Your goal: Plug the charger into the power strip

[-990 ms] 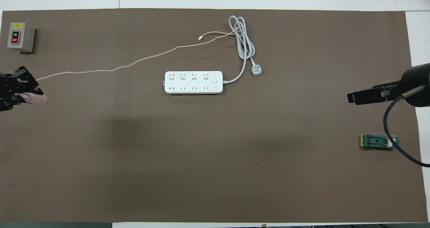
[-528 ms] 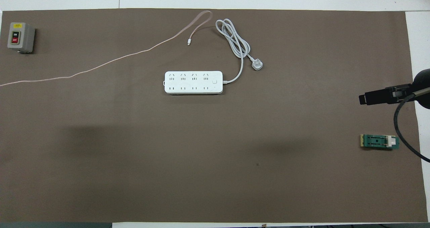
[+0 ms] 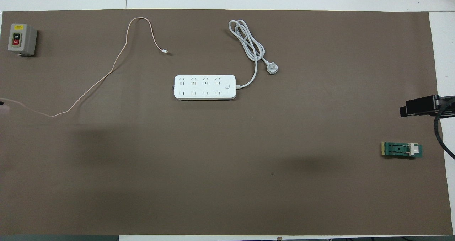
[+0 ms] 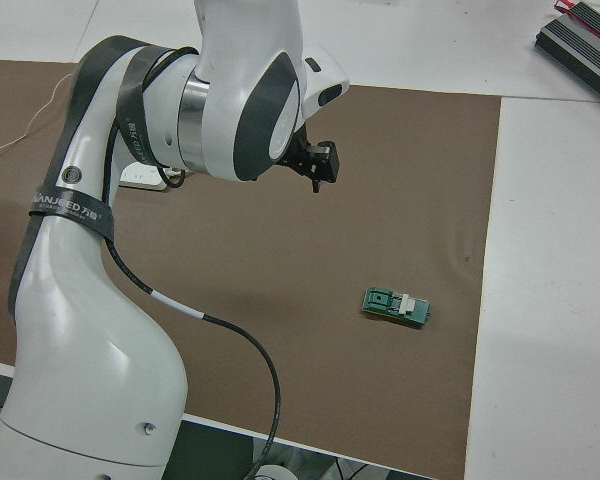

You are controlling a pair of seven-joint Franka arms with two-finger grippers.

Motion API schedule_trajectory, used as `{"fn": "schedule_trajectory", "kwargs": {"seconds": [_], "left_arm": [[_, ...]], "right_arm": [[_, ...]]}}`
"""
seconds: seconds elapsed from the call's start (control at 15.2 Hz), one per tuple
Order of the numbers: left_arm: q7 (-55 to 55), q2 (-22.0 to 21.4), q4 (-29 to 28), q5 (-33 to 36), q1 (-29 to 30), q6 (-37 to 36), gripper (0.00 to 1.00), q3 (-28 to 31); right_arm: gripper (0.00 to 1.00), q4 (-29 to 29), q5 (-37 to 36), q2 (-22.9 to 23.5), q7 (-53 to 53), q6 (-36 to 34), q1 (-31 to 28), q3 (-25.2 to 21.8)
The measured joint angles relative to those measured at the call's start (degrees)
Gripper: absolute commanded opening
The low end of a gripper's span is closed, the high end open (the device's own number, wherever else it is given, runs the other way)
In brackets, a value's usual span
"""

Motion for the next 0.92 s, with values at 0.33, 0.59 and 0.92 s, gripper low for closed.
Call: {"fn": "schedule_trajectory", "kwargs": {"seconds": [0.33, 0.59, 0.92], "left_arm": [[-31.51, 2.10, -0.27, 0.22, -13.12, 5.19, 0.00, -0.45], [-46.62, 4.12, -0.25, 0.26, -21.62, 8.43, 0.00, -0.44], [-55.87, 8.51, 0.65, 0.28, -30.75, 9.31, 0.00, -0.38]], "right_arm": [[1.00, 3.24, -3.67, 1.57, 0.02, -1.64, 0.03, -0.21], [1.00, 5.13, -3.79, 2.95, 0.06, -3.90, 0.06, -0.21], [1.00, 7.60, -3.88, 3.66, 0.33, -5.36, 0.06, -0.21]]}}
